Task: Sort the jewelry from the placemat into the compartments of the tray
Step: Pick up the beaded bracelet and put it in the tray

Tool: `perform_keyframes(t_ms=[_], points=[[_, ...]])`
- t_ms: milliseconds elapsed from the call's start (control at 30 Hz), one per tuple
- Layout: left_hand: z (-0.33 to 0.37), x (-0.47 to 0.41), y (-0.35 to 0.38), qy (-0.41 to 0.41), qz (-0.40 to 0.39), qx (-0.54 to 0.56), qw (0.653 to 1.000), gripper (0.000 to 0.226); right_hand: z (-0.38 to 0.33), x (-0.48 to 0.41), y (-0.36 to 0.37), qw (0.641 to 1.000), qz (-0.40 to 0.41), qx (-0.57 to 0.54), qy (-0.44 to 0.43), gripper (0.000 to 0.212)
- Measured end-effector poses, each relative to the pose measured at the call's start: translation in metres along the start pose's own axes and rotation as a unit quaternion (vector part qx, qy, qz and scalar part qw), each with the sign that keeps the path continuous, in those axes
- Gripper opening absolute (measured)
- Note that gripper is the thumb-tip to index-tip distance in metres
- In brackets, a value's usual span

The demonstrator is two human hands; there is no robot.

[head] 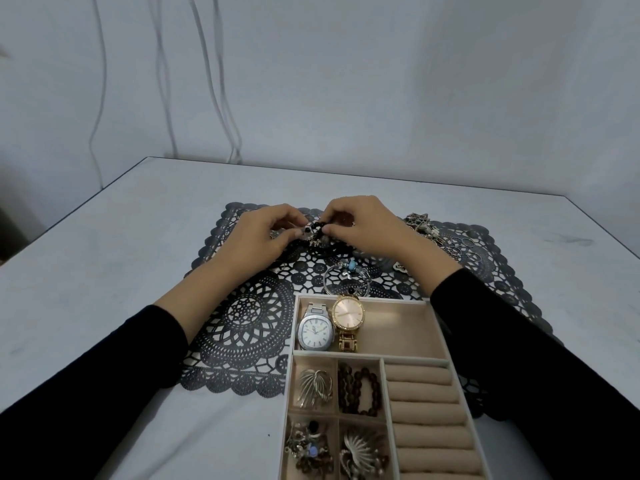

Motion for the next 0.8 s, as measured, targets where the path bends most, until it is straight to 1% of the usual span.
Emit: perform_keyframes(t_ms=[133, 267, 433, 567, 800], points=[[0.001, 0.000, 0.001, 0.034, 0.009, -0.047, 0.998, 0.015, 0.001, -0.001, -0.003, 0.995, 0.047, -0.087, 0.025, 0.005], [0.002, -0.001, 0.001, 0.051, 0.015, -0.066, 0.996, 0.013, 0.003, -0.001, -0.008, 0.987, 0.070, -0.139, 0.051, 0.008], [0.009, 0.000, 0.004, 0.054, -0.035, -0.067, 0.996, 0.019, 0.008, 0.001, -0.012, 0.977, 0.086, -0.180, 0.081, 0.007], [0.010, -0.001, 0.005, 0.042, -0.042, -0.083, 0.995, 0.024, 0.011, 0.003, -0.014, 0.969, 0.078, -0.216, 0.090, 0.005], [0.012, -0.003, 0.004, -0.006, -0.042, -0.050, 0.998, 0.010, 0.019, 0.008, -0.021, 0.960, 0.089, -0.245, 0.099, 0.005]])
Point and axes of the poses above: each hand's wrist, its own x-axis away from the middle knuckle, its own y-axis out of the palm, z = x × y, the point moved 1 cm from there along -x, towards the middle knuckle, and after that the axes turned 8 degrees about -x, right-handed, at the moved point
